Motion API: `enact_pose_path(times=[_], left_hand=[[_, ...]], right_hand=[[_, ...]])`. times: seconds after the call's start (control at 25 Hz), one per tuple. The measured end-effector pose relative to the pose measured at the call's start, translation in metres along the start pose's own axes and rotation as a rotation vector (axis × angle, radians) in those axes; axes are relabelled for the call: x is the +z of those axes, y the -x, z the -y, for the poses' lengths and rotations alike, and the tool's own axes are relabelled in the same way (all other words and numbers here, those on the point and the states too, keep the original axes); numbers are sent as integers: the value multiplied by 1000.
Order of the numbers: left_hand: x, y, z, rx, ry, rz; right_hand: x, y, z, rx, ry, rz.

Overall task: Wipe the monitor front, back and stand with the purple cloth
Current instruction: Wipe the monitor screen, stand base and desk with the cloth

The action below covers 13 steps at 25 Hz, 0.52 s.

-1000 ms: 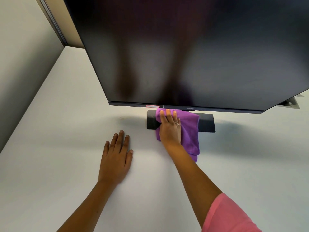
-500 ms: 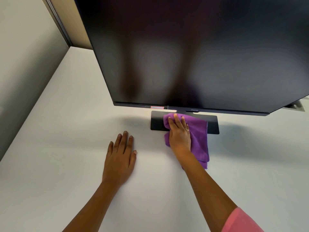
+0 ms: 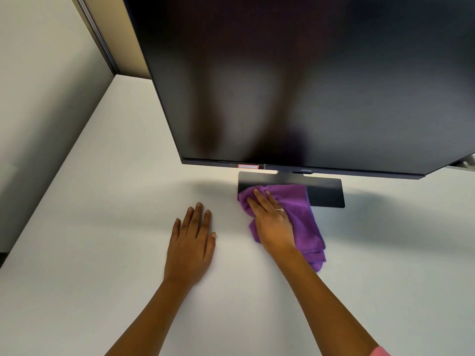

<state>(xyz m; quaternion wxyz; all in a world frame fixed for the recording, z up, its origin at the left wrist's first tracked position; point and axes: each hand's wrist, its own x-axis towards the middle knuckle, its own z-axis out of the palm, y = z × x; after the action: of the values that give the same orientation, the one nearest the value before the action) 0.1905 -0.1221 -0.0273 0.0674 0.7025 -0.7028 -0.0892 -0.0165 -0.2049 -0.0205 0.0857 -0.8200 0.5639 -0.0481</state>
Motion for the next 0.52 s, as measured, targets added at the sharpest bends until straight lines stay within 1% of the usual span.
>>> enact_pose_path(times=[0.08, 0.2, 0.28, 0.4, 0.52], left_hand=[[0, 0, 1, 2, 1, -2], [-1, 0, 0, 0, 4, 9], [-2, -1, -1, -3, 5, 12], [-2, 0, -1, 5, -8, 18], [-3, 0, -2, 1, -9, 14]], right_hand=[[-5, 8, -31, 111, -1, -42], [-19, 10, -82, 350, -36, -109], [-25, 0, -90, 468, -80, -152], [-26, -21, -63, 499, -138, -172], [-17, -36, -17, 340, -160, -144]])
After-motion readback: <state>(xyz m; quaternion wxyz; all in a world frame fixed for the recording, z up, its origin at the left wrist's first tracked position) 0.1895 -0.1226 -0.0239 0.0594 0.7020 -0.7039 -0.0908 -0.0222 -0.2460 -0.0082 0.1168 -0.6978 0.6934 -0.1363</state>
